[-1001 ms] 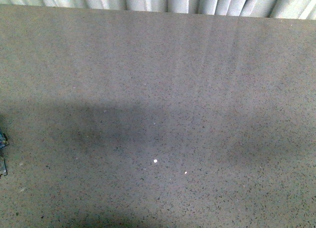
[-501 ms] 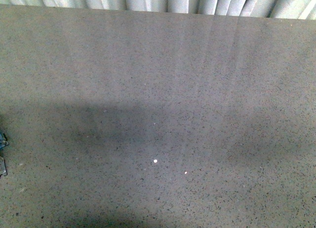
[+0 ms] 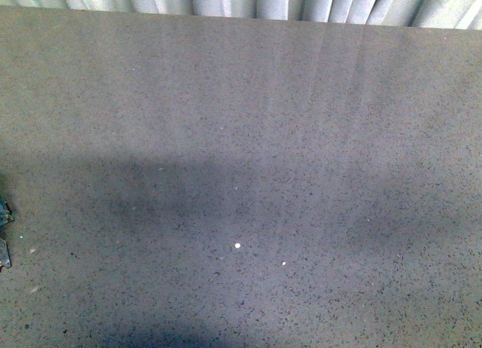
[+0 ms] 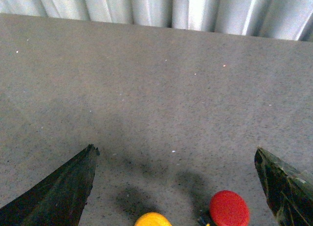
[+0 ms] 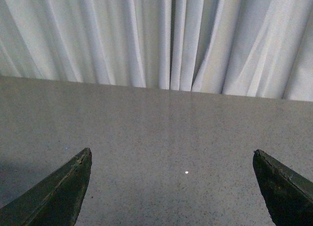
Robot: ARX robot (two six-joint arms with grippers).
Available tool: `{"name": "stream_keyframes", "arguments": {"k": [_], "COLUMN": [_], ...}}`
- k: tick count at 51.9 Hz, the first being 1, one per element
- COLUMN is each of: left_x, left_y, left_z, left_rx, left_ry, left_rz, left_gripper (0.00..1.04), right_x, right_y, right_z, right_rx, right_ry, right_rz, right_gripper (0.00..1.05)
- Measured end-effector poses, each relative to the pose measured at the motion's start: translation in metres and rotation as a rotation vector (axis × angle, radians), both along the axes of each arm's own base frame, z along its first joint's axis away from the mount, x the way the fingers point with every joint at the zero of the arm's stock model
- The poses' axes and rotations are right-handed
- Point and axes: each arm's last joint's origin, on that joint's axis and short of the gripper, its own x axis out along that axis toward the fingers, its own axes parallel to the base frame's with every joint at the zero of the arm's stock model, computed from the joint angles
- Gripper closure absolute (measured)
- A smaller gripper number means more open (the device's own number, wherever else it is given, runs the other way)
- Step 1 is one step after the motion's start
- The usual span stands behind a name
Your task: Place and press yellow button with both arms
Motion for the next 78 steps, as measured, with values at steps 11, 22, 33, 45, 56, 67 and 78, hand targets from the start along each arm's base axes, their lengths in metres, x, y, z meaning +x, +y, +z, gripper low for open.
{"name": "stream_keyframes", "arguments": {"k": [11, 22, 33, 45, 56, 67, 78], "left_x": [0.006, 0.004, 0.006, 0.008, 0.011, 0.016, 0.02], "left_y": [0.015, 0.028, 0.033, 0.034, 0.036, 0.039, 0.042], "left_z": [-0.03, -0.056, -0.075, -0.085, -0.089, -0.095, -0.096], "left_rx": [-0.026, -0.056, -0.082, -0.092, -0.095, -0.099, -0.095], "left_ry": [0.05, 0.106, 0.139, 0.161, 0.175, 0.189, 0.182], "left_rz": [0.016, 0.044, 0.048, 0.049, 0.057, 0.065, 0.068], "left_gripper": [0.09, 0.09, 0.09, 0.09, 0.09, 0.09, 0.09], "right_x": [0.0, 0.0, 0.0, 0.0, 0.0, 0.0, 0.0], "right_y": [0.0, 0.0, 0.0, 0.0, 0.0, 0.0, 0.0], "right_z": [0.0, 0.0, 0.0, 0.0, 0.0, 0.0, 0.0], "right_rx": [0.0, 0.0, 0.0, 0.0, 0.0, 0.0, 0.0], "right_ry": [0.0, 0.0, 0.0, 0.0, 0.0, 0.0, 0.0], "right_rz": [0.0, 0.0, 0.0, 0.0, 0.0, 0.0, 0.0], "right_gripper": [0.09, 0.09, 0.09, 0.09, 0.09, 0.09, 0.09]}}
